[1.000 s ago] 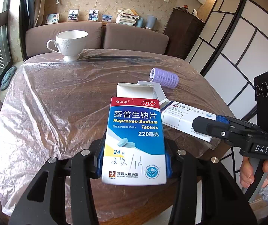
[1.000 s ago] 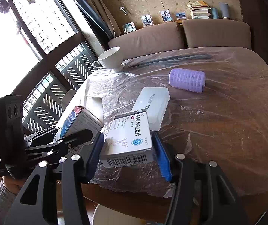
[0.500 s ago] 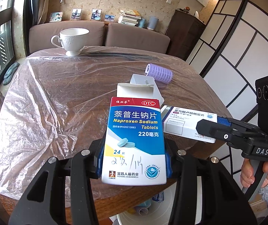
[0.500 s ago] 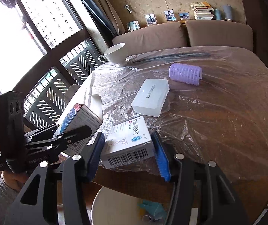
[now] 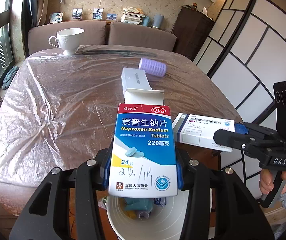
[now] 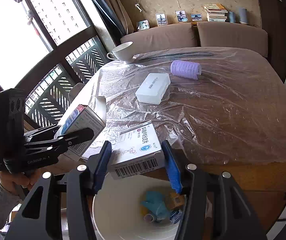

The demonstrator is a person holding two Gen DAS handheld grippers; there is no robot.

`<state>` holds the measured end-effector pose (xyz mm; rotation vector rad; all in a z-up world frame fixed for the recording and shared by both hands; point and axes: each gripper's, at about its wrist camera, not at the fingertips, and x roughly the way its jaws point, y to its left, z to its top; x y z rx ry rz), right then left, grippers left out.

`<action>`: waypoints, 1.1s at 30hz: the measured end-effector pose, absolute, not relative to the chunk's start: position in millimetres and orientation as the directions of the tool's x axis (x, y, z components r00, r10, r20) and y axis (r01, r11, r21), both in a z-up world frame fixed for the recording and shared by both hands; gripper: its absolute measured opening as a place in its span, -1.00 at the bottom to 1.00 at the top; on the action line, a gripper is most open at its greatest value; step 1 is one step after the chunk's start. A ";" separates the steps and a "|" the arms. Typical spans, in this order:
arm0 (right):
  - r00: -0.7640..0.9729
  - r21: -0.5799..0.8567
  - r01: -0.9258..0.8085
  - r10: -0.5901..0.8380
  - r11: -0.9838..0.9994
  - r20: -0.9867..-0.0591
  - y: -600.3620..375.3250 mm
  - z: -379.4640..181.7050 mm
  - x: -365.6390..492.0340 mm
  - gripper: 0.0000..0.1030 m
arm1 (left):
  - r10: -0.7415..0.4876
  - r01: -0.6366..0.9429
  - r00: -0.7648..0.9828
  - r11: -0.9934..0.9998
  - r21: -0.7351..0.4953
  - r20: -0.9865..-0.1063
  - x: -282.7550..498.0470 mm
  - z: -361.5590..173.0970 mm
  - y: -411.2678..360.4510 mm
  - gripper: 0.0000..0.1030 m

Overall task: Collect trash
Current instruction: 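Carry the Naproxen box and white medicine box over the bin with both tools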

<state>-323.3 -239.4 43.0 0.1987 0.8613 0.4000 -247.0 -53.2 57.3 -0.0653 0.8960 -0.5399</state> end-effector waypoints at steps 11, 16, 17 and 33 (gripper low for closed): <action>0.552 0.327 -0.282 0.432 0.902 -0.714 -245.8 38.1 -357.7 -0.01 | -0.465 0.430 0.462 0.862 -0.268 -0.756 -288.8 48.9 -68.3 -0.08; 0.530 0.333 -0.286 0.437 0.899 -0.726 -248.6 31.0 -369.5 -0.01 | -0.460 0.420 0.444 0.865 -0.275 -0.769 -303.5 41.3 -71.7 -0.08; 0.527 0.333 -0.287 0.438 0.898 -0.728 -249.0 30.3 -371.1 -0.01 | -0.460 0.419 0.439 0.864 -0.278 -0.772 -306.5 39.7 -72.4 -0.08; 0.448 0.323 -0.295 0.429 0.899 -0.784 -254.5 -8.4 -390.7 -0.01 | -0.410 0.391 0.382 0.884 -0.257 -0.828 -335.0 4.4 -86.2 -0.08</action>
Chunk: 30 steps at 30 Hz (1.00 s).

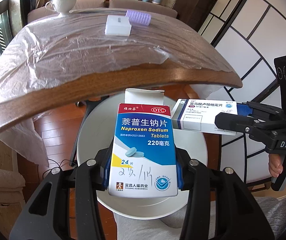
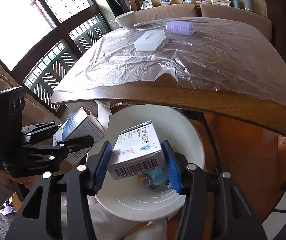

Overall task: Collect trash
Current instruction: 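Carry the Naproxen box and white medicine box over the bin with both tools, then open both tools to drop the two medicine boxes into the bin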

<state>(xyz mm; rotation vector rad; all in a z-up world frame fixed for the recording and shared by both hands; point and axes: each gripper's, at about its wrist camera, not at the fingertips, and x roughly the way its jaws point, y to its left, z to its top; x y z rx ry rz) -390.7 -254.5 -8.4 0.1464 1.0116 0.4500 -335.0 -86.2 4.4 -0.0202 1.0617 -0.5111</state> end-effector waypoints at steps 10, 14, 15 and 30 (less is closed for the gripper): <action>0.390 0.286 -0.306 0.394 0.908 -0.833 -252.6 -41.7 -394.3 -0.01 | -0.360 0.383 0.340 0.897 -0.221 -0.869 -337.8 -29.8 -96.9 -0.08; 0.368 0.261 -0.315 0.372 0.912 -0.852 -249.6 -56.7 -392.4 -0.01 | -0.335 0.380 0.320 0.902 -0.204 -0.886 -337.2 -44.7 -101.4 -0.08; 0.363 0.258 -0.315 0.368 0.913 -0.856 -249.0 -60.3 -392.2 -0.01 | -0.332 0.380 0.315 0.903 -0.203 -0.889 -336.7 -47.4 -101.5 -0.08; 0.340 0.240 -0.290 0.334 0.927 -0.879 -251.6 -84.7 -385.1 0.41 | -0.250 0.371 0.256 0.917 -0.144 -0.934 -334.1 -84.0 -108.8 0.50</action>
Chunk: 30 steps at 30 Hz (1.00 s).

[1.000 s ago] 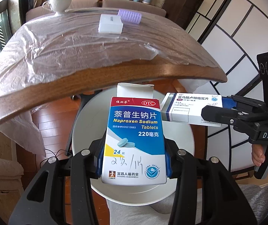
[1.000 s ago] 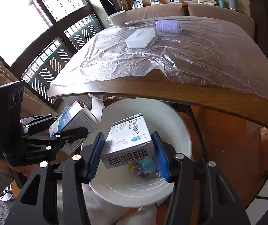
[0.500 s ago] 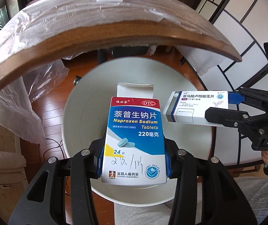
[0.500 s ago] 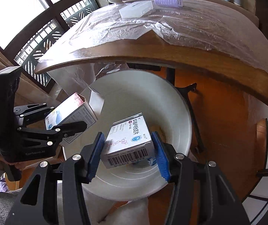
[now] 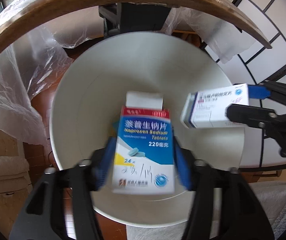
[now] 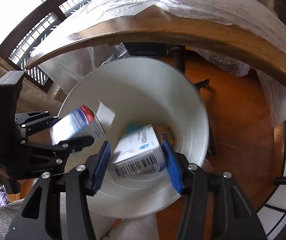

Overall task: Collect trash
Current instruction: 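Open both tools to drop the two medicine boxes into the bin, then grasp the white plastic case with the left tool while the right tool grasps the purple roller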

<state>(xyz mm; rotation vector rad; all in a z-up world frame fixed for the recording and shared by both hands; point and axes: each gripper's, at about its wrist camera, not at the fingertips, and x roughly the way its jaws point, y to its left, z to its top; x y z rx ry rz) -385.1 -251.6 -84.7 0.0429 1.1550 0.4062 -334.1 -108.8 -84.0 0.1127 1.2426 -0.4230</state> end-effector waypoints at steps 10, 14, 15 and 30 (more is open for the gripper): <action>0.643 0.047 -0.352 0.278 0.935 -0.714 -276.6 23.5 -377.3 0.87 | -0.338 0.368 0.465 0.915 -0.169 -0.818 -334.4 8.6 -99.1 0.97; 0.722 -0.036 -0.331 0.229 0.943 -0.652 -287.1 51.7 -332.3 0.92 | -0.296 0.346 0.603 0.934 -0.091 -0.741 -304.7 49.2 -104.9 0.97; 0.727 -0.042 -0.326 0.222 0.944 -0.650 -290.0 54.0 -320.6 0.92 | -0.292 0.344 0.609 0.935 -0.086 -0.737 -295.2 52.6 -107.0 0.97; 0.616 -0.031 -0.402 0.246 0.915 -0.748 -280.9 18.3 -122.9 0.89 | -0.262 0.319 0.567 0.944 -0.085 -0.781 -152.0 37.0 -139.9 0.97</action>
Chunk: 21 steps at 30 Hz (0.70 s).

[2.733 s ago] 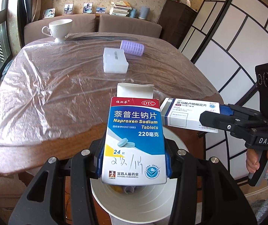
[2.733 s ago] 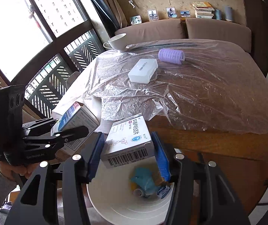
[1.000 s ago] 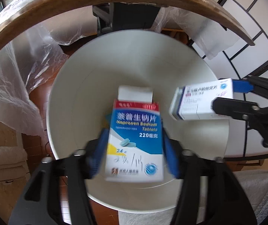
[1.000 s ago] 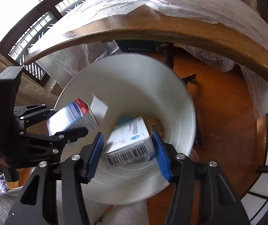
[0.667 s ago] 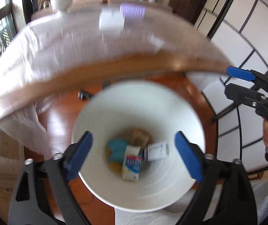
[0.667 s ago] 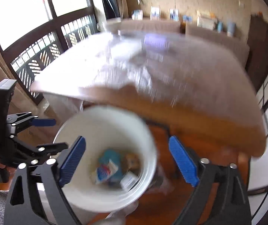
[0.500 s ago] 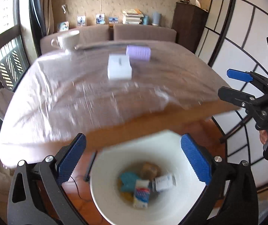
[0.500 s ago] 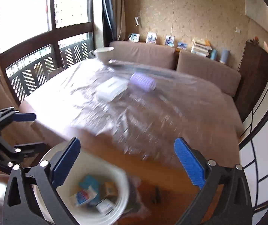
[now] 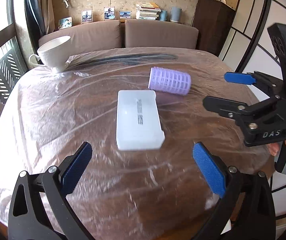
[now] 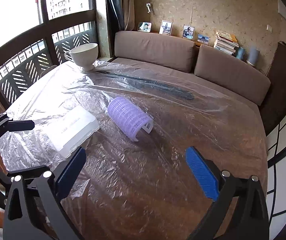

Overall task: Collect trash
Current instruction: 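Grasp the white plastic case with the left tool while the right tool grasps the purple roller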

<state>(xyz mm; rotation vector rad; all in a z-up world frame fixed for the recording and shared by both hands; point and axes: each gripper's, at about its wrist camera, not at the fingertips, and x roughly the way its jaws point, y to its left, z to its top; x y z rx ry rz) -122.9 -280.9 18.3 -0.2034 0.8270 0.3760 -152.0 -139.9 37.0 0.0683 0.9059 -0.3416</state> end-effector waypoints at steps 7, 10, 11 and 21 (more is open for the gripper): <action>0.563 -0.079 -0.475 0.234 0.876 -0.792 -251.0 -1.9 -84.8 0.61 | -0.247 0.331 0.577 0.942 -0.054 -0.778 -125.9 27.4 -143.9 0.82; 0.554 -0.091 -0.493 0.232 0.865 -0.799 -240.9 -8.2 -76.7 0.56 | -0.263 0.335 0.568 0.939 -0.073 -0.780 -119.6 25.5 -141.9 0.59; 0.548 -0.087 -0.499 0.236 0.862 -0.803 -238.7 -9.3 -75.4 0.50 | -0.266 0.338 0.566 0.938 -0.075 -0.781 -118.2 24.8 -141.5 0.53; 0.513 -0.012 -0.485 0.274 0.875 -0.814 -239.5 -11.5 -69.1 -0.03 | -0.310 0.371 0.537 0.922 -0.111 -0.784 -109.1 21.1 -139.6 0.09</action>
